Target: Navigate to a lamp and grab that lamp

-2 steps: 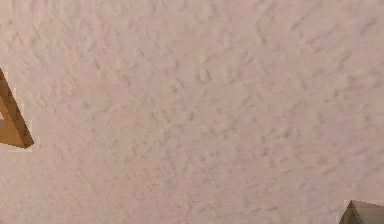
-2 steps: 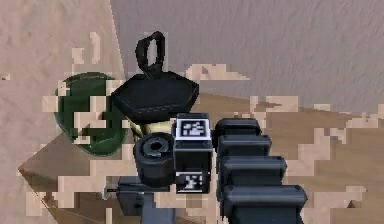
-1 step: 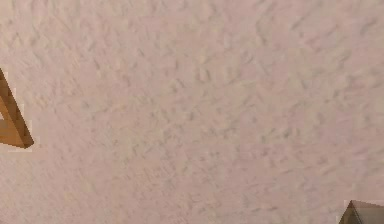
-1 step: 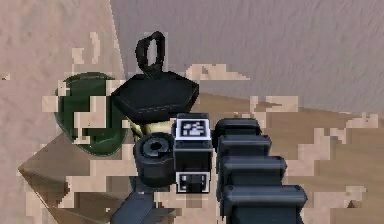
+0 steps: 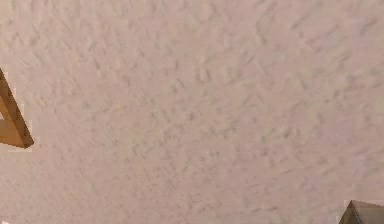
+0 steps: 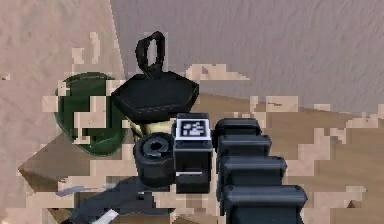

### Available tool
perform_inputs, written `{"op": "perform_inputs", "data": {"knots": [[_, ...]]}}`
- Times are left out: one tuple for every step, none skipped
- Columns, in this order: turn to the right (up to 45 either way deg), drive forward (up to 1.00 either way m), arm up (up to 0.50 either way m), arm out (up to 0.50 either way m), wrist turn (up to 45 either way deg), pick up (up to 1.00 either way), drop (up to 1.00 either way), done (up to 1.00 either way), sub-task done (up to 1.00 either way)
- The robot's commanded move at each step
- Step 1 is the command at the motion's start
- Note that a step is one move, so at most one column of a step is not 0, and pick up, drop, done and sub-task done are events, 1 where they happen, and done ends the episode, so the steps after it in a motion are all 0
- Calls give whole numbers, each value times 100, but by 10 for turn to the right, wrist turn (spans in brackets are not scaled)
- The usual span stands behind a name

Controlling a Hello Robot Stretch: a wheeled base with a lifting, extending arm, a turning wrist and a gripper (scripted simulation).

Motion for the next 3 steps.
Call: {"op": "perform_inputs", "data": {"knots": [[0, 0, 0, 0, 450, 0, 0, 0, 0], [0, 0, 0, 0, 240, 0, 0, 0, 0], [0, 0, 0, 0, 0, 100, 0, 0, 0]]}}
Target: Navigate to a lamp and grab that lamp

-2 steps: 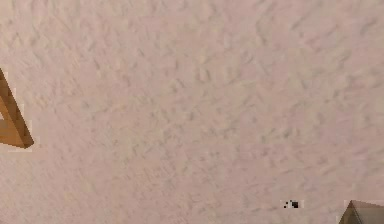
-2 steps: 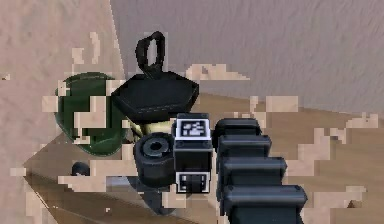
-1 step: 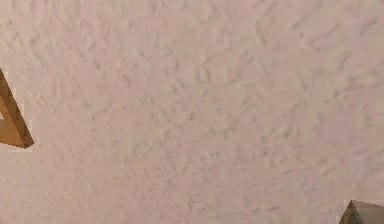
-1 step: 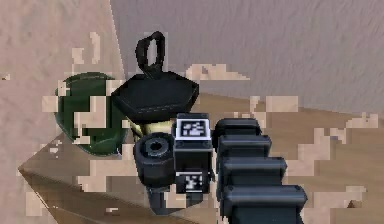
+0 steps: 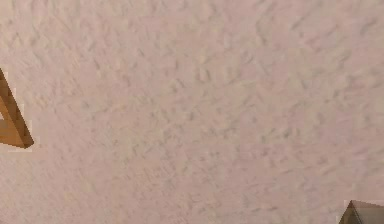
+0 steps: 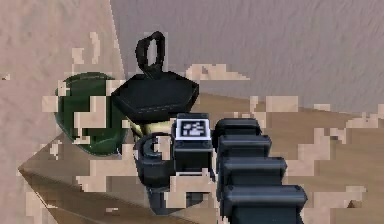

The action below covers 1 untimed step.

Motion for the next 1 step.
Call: {"op": "perform_inputs", "data": {"knots": [[0, 0, 0, 0, 0, 0, 0, 100, 0]]}}
